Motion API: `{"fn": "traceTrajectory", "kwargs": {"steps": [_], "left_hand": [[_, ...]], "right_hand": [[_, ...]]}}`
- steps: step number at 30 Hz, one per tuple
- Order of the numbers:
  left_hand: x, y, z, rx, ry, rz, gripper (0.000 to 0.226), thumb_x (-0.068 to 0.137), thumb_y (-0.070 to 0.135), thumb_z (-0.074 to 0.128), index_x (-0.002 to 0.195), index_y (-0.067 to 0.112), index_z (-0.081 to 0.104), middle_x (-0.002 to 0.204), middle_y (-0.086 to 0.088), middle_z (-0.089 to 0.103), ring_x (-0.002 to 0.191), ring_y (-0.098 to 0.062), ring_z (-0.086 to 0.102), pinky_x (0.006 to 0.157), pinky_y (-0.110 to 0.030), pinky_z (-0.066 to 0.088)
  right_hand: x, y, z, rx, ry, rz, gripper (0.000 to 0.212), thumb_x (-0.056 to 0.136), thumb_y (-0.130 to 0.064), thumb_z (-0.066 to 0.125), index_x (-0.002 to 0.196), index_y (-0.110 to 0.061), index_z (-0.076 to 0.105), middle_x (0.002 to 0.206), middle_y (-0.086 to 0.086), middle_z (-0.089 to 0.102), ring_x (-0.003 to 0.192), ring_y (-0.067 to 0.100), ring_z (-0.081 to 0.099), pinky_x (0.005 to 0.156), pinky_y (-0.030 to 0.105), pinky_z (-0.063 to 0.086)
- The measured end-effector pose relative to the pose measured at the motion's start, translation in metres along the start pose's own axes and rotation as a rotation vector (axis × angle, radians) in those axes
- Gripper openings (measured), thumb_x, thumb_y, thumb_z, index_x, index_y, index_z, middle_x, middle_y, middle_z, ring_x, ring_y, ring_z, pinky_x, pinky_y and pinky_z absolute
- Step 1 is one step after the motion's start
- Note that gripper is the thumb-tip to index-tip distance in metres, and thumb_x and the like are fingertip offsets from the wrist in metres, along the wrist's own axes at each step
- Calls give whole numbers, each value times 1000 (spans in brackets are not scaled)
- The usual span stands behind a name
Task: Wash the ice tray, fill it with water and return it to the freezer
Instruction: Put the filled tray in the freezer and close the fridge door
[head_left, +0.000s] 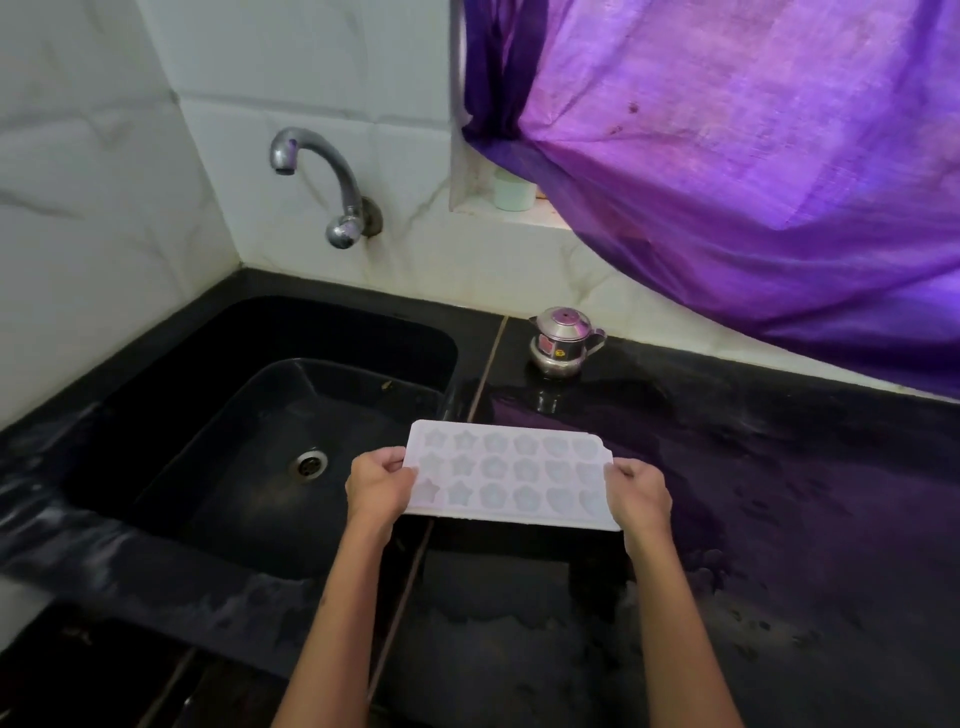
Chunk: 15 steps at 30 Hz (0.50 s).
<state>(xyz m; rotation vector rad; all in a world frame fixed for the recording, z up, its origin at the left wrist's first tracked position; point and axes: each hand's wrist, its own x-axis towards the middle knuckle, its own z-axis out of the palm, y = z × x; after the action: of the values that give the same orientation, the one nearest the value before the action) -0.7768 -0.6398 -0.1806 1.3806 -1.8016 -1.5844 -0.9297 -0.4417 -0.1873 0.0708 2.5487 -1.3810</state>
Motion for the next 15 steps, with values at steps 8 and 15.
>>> {"fn": "traceTrajectory", "kwargs": {"steps": [8, 15], "left_hand": [[-35, -11, -103, -151, 160, 1, 19, 83, -2, 61, 92, 13, 68, 92, -3, 71, 88, -20, 68, 76, -34, 55], [-102, -47, -196, -233, 370, -16, 21, 83, -2, 62, 100, 9, 69, 90, -4, 72, 85, -19, 68, 72, -30, 55]], "right_hand": [[-51, -55, 41, 45, -197, -169, 17, 89, -24, 53, 96, -17, 66, 84, -5, 63, 82, 15, 57, 73, 34, 46], [-137, -75, 86, 45, -379, -312, 18, 92, -22, 55, 104, -14, 67, 81, -11, 61, 76, 5, 52, 75, 29, 39]]}}
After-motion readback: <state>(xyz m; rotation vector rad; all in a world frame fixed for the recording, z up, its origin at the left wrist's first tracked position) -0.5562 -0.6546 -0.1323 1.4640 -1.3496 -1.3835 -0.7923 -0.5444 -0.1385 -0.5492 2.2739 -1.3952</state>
